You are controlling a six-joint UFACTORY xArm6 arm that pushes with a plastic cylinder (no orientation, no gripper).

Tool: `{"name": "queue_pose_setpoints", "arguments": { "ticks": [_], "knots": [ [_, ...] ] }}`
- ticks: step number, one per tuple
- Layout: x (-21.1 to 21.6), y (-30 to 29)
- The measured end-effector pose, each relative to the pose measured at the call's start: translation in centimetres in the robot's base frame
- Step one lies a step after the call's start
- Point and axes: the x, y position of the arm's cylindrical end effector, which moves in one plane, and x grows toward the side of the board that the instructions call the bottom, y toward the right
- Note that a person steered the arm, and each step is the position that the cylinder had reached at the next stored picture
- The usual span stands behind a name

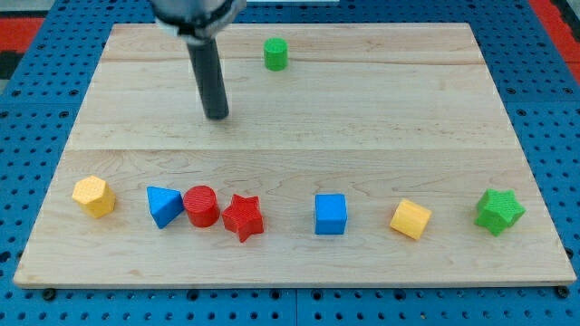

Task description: Push green circle above the red blocks

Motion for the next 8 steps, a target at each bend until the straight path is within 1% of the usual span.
{"name": "queue_pose_setpoints", "arguments": {
  "ticks": [1,2,3,4,6,7,8],
  "knots": [
    [-6.5,0.0],
    [-11.1,1.0],
    [-12.3,7.3],
    [-8.3,9.1],
    [-2.6,14.3],
    [-4.7,11.1],
    [-7.6,10.0]
  ]
}}
